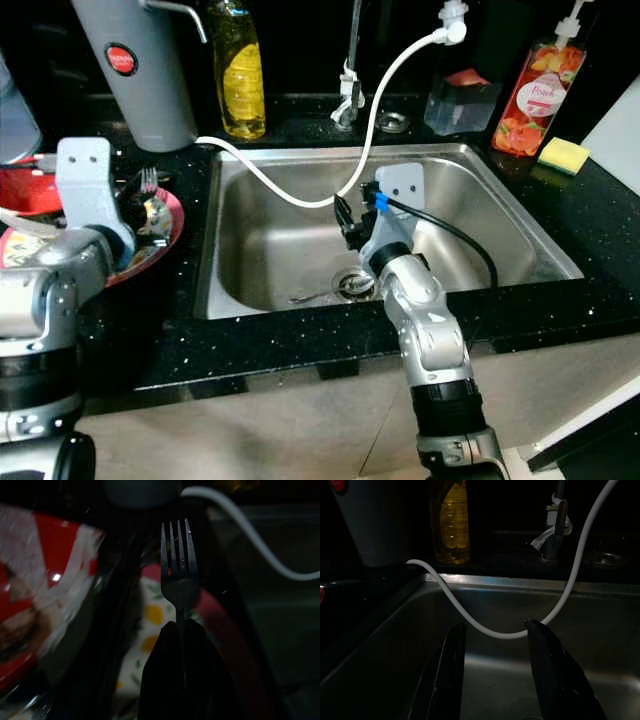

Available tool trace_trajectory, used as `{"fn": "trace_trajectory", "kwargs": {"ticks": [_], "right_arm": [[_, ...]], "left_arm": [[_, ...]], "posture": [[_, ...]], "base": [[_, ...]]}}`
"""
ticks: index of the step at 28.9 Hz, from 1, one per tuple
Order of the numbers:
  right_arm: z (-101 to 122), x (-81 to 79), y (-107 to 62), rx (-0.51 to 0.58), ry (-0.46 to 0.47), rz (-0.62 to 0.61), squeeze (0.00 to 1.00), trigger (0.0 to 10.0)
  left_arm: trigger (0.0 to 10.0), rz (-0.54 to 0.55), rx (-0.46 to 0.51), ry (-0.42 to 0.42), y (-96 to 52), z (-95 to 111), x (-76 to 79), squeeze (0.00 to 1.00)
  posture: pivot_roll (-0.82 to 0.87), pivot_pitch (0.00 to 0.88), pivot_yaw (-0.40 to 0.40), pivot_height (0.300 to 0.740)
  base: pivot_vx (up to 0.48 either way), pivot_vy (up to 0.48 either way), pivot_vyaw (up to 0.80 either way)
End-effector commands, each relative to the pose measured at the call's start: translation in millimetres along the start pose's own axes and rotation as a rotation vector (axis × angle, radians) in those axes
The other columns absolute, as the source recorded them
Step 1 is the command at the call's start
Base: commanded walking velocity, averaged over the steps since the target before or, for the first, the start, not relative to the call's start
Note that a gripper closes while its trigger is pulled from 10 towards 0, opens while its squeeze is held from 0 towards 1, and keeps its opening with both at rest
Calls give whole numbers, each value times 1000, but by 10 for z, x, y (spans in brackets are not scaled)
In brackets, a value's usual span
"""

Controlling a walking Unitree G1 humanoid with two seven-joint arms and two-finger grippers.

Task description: Kitchen organization

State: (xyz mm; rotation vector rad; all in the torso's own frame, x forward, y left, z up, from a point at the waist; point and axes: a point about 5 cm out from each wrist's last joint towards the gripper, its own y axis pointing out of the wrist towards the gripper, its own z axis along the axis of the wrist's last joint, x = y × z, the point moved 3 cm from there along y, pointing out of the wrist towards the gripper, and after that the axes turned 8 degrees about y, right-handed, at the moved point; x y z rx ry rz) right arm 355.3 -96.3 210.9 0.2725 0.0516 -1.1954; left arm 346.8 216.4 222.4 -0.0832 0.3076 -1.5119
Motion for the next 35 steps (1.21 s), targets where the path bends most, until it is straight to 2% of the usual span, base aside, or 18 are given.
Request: {"fn": "trace_trajectory", "kwargs": {"ticks": [1, 5, 6, 14, 18, 23, 25, 26, 33, 35], "right_arm": [[5, 43, -22, 9, 4, -19, 0, 10000], [9, 47, -22, 10, 5, -20, 0, 10000], [15, 47, -20, 12, 7, -19, 0, 10000], [21, 50, -19, 12, 17, -18, 0, 10000], [37, 52, -16, 18, 56, -19, 0, 10000], [45, 17, -18, 7, 157, 23, 0, 10000], [64, -49, -36, 7, 219, 74, 0, 10000], [75, -139, -55, -4, 293, 144, 0, 10000], [163, -381, -137, -7, 414, 325, 0, 10000], [201, -448, -168, -5, 451, 380, 0, 10000]], "left_arm": [[10000, -38, 72, 30, -46, 146, 58, 0], [10000, -77, 106, 53, -71, 189, 124, 0], [10000, -108, 115, 81, -78, 185, 175, 0], [10000, -220, 181, 113, -147, 250, 339, 0], [10000, -277, 213, 126, -189, 277, 420, 0], [10000, -374, 255, 115, -248, 293, 534, 0], [10000, -429, 281, 79, -289, 321, 559, 0], [10000, -473, 291, 63, -320, 324, 579, 0], [10000, -585, 347, 1, -376, 348, 668, 0], [10000, -654, 382, -6, -429, 385, 735, 0]], "posture": [[73, 0, -41, 740], [71, 0, -41, 740], [71, 0, -41, 740], [69, 0, -42, 740], [69, 0, -42, 740], [67, 0, -38, 740], [64, 0, -37, 740], [61, 0, -35, 740], [61, 0, -42, 740], [61, 0, -42, 740]], "base": [[0, 0, 0], [0, 0, 0], [0, 0, 0], [0, 0, 0], [0, 0, 0], [0, 0, 0], [0, 0, 0], [0, 0, 0], [0, 0, 0], [0, 0, 0]]}}
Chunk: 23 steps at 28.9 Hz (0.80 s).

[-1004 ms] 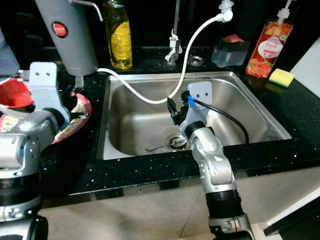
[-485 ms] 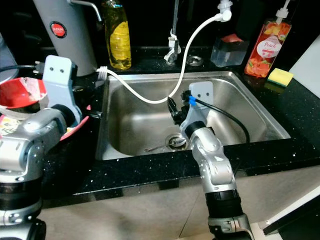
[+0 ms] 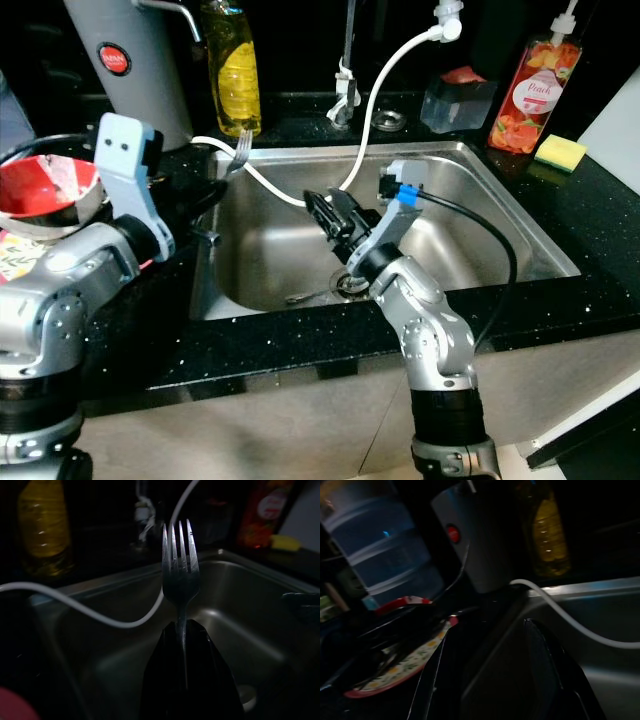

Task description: Kitchen organization

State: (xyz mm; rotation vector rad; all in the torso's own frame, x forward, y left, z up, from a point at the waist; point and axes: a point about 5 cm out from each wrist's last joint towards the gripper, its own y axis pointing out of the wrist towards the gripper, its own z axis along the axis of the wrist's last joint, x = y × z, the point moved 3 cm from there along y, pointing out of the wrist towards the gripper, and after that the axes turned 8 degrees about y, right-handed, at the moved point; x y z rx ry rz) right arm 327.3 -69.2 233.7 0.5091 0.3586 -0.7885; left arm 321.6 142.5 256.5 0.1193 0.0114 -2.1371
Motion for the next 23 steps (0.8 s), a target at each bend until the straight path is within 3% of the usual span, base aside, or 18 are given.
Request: {"fn": "trace_trajectory", "kwargs": {"ticks": [1, 4, 7, 11, 23], "right_arm": [[1, -116, -29, -7, 57, 72, 0, 10000], [76, -235, -70, 7, 133, 158, 0, 10000], [117, -248, -83, 25, 157, 172, 0, 10000], [217, -270, -108, 62, 204, 196, 0, 10000], [241, -291, -133, 61, 247, 215, 0, 10000]], "left_arm": [[10000, -88, 61, -21, 4, 65, 121, 0], [10000, -162, 121, -103, 56, 140, 208, 0], [10000, -194, 132, -121, 69, 155, 252, 0], [10000, -275, 165, -217, 93, 196, 342, 0], [10000, -377, 193, -223, 66, 243, 486, 0]], "posture": [[61, 0, -42, 740], [53, 0, -44, 740], [47, 0, -42, 740], [42, 0, -39, 740], [40, 0, -38, 740]], "base": [[0, 0, 0], [0, 0, 0], [0, 0, 0], [0, 0, 0], [0, 0, 0]]}}
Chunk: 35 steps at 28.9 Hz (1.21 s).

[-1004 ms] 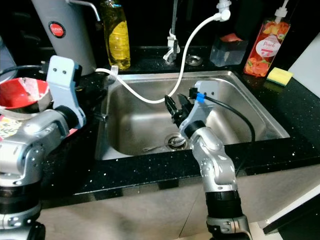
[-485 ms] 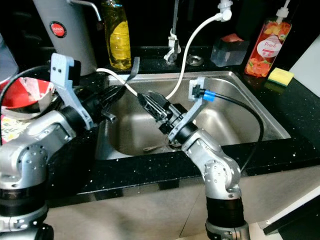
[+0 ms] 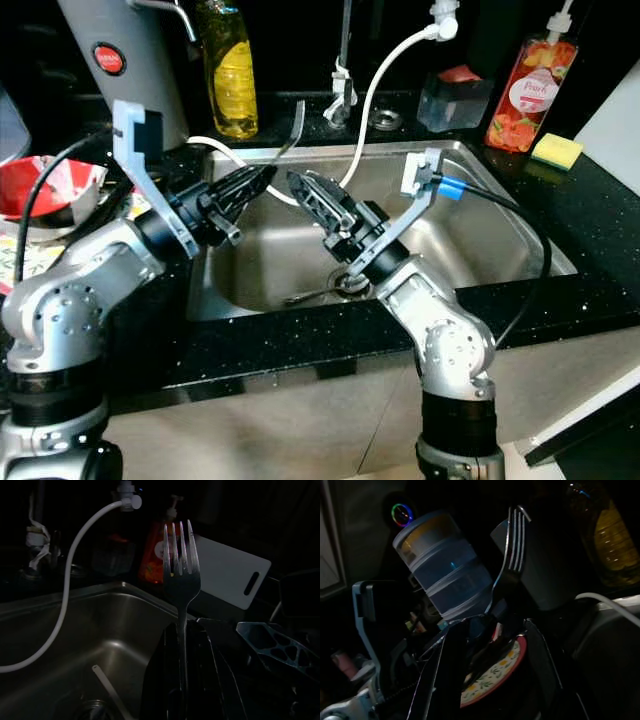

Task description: Kitchen organization

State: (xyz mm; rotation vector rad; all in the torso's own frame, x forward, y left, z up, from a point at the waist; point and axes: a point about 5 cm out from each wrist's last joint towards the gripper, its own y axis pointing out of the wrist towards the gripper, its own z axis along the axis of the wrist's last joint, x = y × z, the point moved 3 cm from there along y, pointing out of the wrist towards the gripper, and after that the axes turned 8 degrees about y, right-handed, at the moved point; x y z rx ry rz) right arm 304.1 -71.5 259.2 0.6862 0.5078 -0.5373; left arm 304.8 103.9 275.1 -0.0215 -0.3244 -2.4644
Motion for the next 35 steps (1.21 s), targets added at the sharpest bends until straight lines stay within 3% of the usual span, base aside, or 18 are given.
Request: {"fn": "trace_trajectory", "kwargs": {"ticks": [1, 10, 21, 25, 26, 27, 28, 29, 30, 35], "right_arm": [[40, -47, -14, 5, 2, 13, 0, 10000], [56, -84, -16, 4, 21, 36, 0, 10000], [103, -87, -32, 22, 33, 32, 0, 10000], [120, -67, -38, 24, 16, 18, 0, 3176], [120, -67, -38, 24, 16, 18, 0, 3176], [121, -74, -38, 24, 17, 23, 0, 1843], [122, -79, -38, 24, 18, 27, 0, 1059], [122, -82, -38, 25, 19, 29, 0, 1059], [122, -86, -38, 25, 20, 32, 0, 0], [121, -101, -37, 24, 25, 41, 0, 0]], "left_arm": [[10000, -76, -1, 8, 23, -1, 130, 0], [10000, -128, -34, 31, 30, -48, 225, 0], [10000, -134, -44, 43, 18, -57, 237, 0], [10000, -120, -48, 50, 0, -58, 208, 0], [10000, -120, -48, 50, 0, -58, 208, 0], [10000, -122, -50, 51, -2, -62, 212, 0], [10000, -123, -51, 52, -3, -65, 218, 0], [10000, -124, -52, 53, -4, -67, 222, 0], [10000, -123, -53, 53, -4, -69, 223, 0], [10000, -120, -55, 56, -3, -74, 220, 0]], "posture": [[40, 0, -38, 740], [40, 0, -42, 740], [39, 0, -41, 740], [39, 0, -41, 740], [39, 0, -41, 740], [40, 0, -43, 740], [40, 0, -43, 740], [40, 0, -43, 740], [40, 0, -43, 740], [40, 0, -45, 740]], "base": [[0, 0, 0], [0, 0, 0], [0, 0, 0], [0, 0, 0], [0, 0, 0], [0, 0, 0], [0, 0, 0], [0, 0, 0], [0, 0, 0], [0, 0, 0]]}}
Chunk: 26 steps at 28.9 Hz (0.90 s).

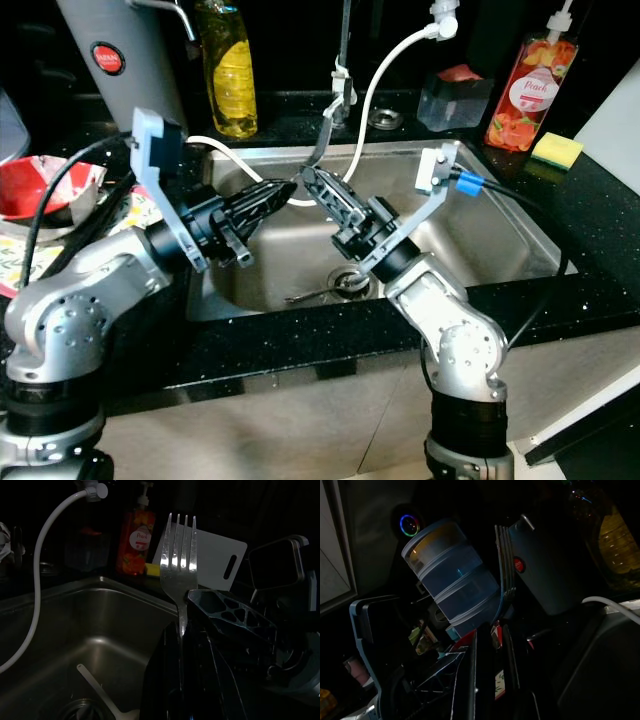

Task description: Kitchen organization

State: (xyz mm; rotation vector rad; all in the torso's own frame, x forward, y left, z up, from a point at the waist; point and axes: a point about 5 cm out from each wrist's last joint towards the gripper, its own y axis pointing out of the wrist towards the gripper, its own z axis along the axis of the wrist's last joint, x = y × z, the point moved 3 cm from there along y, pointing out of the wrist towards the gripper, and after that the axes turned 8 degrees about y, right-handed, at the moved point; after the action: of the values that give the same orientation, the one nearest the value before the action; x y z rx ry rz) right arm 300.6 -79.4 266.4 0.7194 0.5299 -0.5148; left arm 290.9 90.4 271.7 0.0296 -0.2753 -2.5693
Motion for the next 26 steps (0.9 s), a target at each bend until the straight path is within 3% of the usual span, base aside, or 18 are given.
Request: {"fn": "trace_trajectory", "kwargs": {"ticks": [1, 11, 12, 14, 15, 23, 24, 26], "right_arm": [[26, -57, 4, 4, -11, 24, 0, 0], [38, -43, -3, 14, -17, 9, 0, 0], [36, -35, -2, 12, -20, 4, 0, 2196], [31, -21, 3, 6, -25, -5, 0, 9882], [28, -11, 9, 3, -27, -11, 0, 10000], [20, 19, 16, -2, -32, -29, 0, 10000], [22, 26, 16, -1, -33, -32, 0, 10000], [24, 33, 16, 1, -34, -36, 0, 10000]], "left_arm": [[10000, -18, -24, 18, -9, -18, 36, 0], [10000, -3, -41, 58, -8, -35, 17, 0], [10000, 6, -46, 85, -6, -37, 5, 0], [10000, 24, -51, 115, 1, -47, -14, 0], [10000, 44, -42, 109, 6, -45, -42, 1000], [10000, 73, -15, 97, -14, 6, -93, 1000], [10000, 71, -8, 94, -21, 17, -90, 0], [10000, 74, -6, 95, -29, 24, -93, 0]], "posture": [[40, 0, -45, 740], [38, 0, -41, 740], [38, 0, -41, 740], [38, 0, -41, 740], [38, 0, -41, 740], [43, 0, -44, 740], [43, 0, -44, 740], [43, 0, -44, 740]], "base": [[0, 0, 0], [0, 0, 0], [0, 0, 0], [0, 0, 0], [0, 0, 0], [0, 0, 0], [0, 0, 0], [0, 0, 0]]}}
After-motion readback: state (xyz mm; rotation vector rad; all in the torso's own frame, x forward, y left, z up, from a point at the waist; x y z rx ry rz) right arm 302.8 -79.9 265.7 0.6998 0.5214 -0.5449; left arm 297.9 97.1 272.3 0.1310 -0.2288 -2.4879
